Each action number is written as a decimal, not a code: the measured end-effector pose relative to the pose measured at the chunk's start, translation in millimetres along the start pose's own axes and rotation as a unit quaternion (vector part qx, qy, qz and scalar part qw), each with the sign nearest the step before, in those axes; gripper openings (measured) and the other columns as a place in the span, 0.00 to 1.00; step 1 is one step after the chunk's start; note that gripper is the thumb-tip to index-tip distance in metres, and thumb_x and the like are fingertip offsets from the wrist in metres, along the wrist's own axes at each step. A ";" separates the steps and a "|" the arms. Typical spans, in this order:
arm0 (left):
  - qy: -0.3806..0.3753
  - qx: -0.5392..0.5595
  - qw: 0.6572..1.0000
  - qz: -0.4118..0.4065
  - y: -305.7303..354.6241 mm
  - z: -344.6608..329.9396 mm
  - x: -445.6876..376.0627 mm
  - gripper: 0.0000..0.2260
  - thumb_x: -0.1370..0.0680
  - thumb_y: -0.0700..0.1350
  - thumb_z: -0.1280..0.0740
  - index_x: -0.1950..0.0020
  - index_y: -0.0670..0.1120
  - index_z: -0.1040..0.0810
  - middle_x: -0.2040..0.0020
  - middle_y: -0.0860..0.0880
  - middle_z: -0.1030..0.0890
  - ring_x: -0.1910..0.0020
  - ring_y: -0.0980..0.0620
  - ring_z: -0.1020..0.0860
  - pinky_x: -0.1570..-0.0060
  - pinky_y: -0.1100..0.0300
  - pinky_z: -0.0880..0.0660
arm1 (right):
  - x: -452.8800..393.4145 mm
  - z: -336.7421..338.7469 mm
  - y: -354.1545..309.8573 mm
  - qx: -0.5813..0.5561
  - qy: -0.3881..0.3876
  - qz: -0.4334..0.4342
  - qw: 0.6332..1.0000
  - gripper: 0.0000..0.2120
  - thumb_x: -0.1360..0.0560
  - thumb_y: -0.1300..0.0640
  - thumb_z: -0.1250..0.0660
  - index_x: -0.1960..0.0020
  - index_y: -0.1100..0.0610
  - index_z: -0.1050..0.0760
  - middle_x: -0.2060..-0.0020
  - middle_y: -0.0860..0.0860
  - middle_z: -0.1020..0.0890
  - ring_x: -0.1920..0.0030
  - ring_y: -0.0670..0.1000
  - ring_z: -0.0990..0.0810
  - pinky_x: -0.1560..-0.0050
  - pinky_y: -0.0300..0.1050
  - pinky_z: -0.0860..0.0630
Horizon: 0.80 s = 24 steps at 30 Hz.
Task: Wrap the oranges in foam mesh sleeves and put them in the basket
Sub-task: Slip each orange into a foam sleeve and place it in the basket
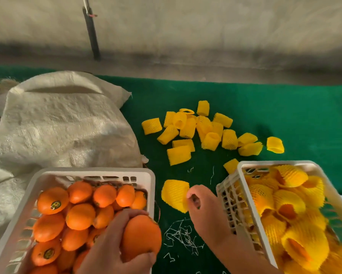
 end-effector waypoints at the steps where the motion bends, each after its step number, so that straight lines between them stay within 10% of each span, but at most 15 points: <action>1: -0.019 -0.009 1.000 -0.022 16.9 -11.7 1.6 0.41 0.45 0.69 0.23 0.34 0.76 0.35 0.38 0.83 0.41 0.40 0.80 0.36 0.57 0.71 0.25 | 13.6 6.7 -3.0 0.010 -0.009 0.015 1.000 0.08 0.19 0.62 0.31 0.53 0.51 0.21 0.57 0.41 0.22 0.60 0.42 0.22 0.60 0.38 0.22; 9: -0.198 0.013 0.979 0.044 38.6 -143.6 1.9 0.34 0.32 0.63 0.27 0.30 0.67 0.36 0.32 0.61 0.33 0.36 0.62 0.29 0.35 0.64 0.29 | 87.4 14.8 16.5 0.102 -0.215 0.058 0.970 0.18 0.23 0.49 0.26 0.34 0.46 0.20 0.27 0.42 0.31 0.34 0.43 0.26 0.37 0.31 0.34; 17: -0.220 0.062 0.971 0.075 44.1 -175.2 21.7 0.42 0.39 0.66 0.35 0.27 0.57 0.40 0.35 0.57 0.34 0.31 0.59 0.32 0.30 0.68 0.39 | 128.5 35.3 19.3 0.073 -0.238 0.068 0.966 0.19 0.19 0.53 0.31 0.28 0.49 0.25 0.28 0.43 0.28 0.33 0.44 0.27 0.32 0.38 0.32; 21: -0.221 0.064 0.966 0.115 34.8 -174.3 23.9 0.44 0.43 0.66 0.31 0.28 0.57 0.36 0.31 0.53 0.30 0.33 0.54 0.28 0.32 0.61 0.32 | 139.3 59.9 27.0 0.075 -0.116 -0.028 0.990 0.14 0.17 0.48 0.43 0.41 0.50 0.20 0.43 0.42 0.22 0.47 0.41 0.24 0.43 0.35 0.26; 24: -0.252 0.112 0.950 0.144 35.4 -176.3 33.5 0.38 0.46 0.63 0.27 0.36 0.64 0.31 0.37 0.57 0.26 0.42 0.58 0.23 0.53 0.67 0.22 | 144.6 69.7 23.5 0.072 -0.081 -0.057 0.992 0.19 0.16 0.37 0.44 0.50 0.49 0.21 0.51 0.41 0.23 0.54 0.41 0.24 0.52 0.30 0.30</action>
Point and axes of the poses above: each hand's wrist, its own x-axis away from the middle knuckle, its own z-axis out of the back of the hand, y = z × x, the point moved 7 cm from there along -x, towards the middle knuckle
